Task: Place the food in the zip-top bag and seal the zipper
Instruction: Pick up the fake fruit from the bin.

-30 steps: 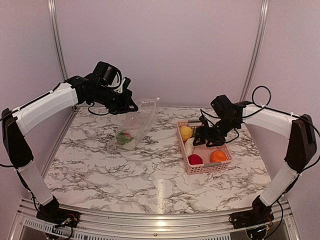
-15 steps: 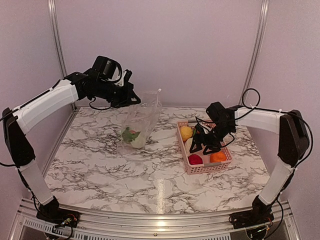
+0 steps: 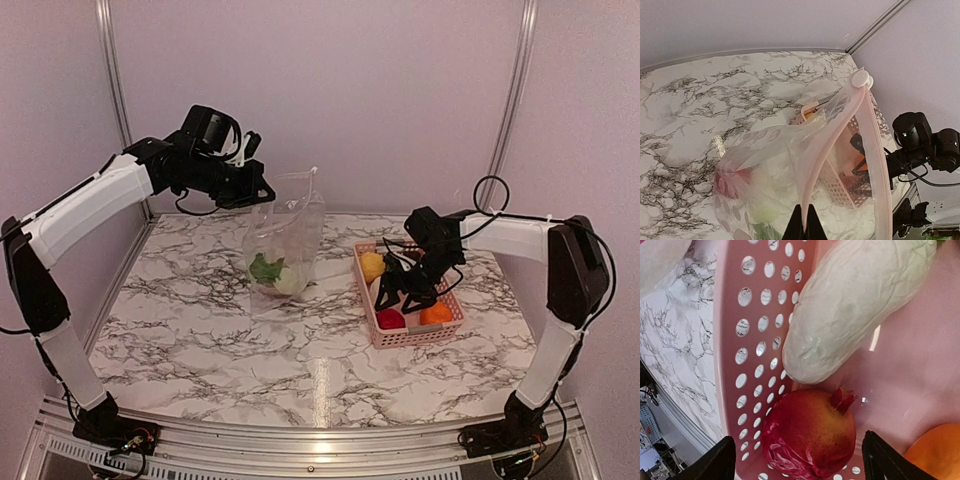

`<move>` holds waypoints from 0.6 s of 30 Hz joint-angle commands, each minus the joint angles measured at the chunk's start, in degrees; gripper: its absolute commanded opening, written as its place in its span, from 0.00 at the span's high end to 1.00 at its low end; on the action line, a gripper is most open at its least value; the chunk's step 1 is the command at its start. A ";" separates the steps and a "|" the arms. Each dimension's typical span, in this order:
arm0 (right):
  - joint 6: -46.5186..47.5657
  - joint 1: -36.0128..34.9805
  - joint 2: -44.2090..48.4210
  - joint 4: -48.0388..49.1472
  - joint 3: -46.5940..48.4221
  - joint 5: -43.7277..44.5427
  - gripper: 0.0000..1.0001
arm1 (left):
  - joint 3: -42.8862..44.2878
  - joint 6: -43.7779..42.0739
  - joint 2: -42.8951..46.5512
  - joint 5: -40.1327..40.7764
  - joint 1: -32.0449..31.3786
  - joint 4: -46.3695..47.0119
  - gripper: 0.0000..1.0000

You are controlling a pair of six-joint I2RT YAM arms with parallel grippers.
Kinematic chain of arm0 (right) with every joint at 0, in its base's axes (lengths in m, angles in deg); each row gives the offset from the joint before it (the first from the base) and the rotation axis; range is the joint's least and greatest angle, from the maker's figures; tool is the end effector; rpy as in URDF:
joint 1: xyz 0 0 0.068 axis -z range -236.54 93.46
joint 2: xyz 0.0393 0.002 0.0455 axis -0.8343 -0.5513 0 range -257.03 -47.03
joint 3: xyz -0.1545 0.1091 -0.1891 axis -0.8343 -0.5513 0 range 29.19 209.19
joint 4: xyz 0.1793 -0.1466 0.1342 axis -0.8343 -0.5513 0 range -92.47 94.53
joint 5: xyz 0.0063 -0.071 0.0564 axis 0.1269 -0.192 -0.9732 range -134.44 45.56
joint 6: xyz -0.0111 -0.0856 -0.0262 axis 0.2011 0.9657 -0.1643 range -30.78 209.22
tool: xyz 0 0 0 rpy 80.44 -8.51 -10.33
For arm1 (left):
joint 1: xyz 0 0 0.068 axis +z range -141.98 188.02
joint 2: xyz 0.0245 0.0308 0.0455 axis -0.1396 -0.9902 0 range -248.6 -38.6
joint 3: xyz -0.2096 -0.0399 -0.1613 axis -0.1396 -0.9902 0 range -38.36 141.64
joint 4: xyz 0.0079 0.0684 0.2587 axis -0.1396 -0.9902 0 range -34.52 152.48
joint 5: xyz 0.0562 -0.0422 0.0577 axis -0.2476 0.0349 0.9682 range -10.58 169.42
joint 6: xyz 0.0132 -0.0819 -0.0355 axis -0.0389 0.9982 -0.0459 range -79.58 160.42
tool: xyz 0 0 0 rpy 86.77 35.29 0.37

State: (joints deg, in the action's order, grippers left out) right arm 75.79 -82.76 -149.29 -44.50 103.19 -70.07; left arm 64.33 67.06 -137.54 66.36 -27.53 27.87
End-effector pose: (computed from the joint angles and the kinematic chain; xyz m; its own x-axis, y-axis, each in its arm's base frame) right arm 0.3050 0.1890 0.1567 -0.9636 -0.2410 -0.1158 -0.2670 0.8460 0.4615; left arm 0.3460 -0.2696 0.3670 -0.6977 -0.0381 -0.7153 0.4602 0.7414 -0.4884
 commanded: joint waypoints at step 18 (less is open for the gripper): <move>1.76 -0.16 -1.62 -5.57 3.07 2.30 0.44 | -1.01 -5.05 4.56 8.00 2.24 -6.35 1.00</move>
State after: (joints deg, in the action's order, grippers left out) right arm 77.65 -82.80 -151.93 -49.62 103.58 -69.39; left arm 63.66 60.98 -131.75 76.87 -25.23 22.32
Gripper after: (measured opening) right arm 0.593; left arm 0.009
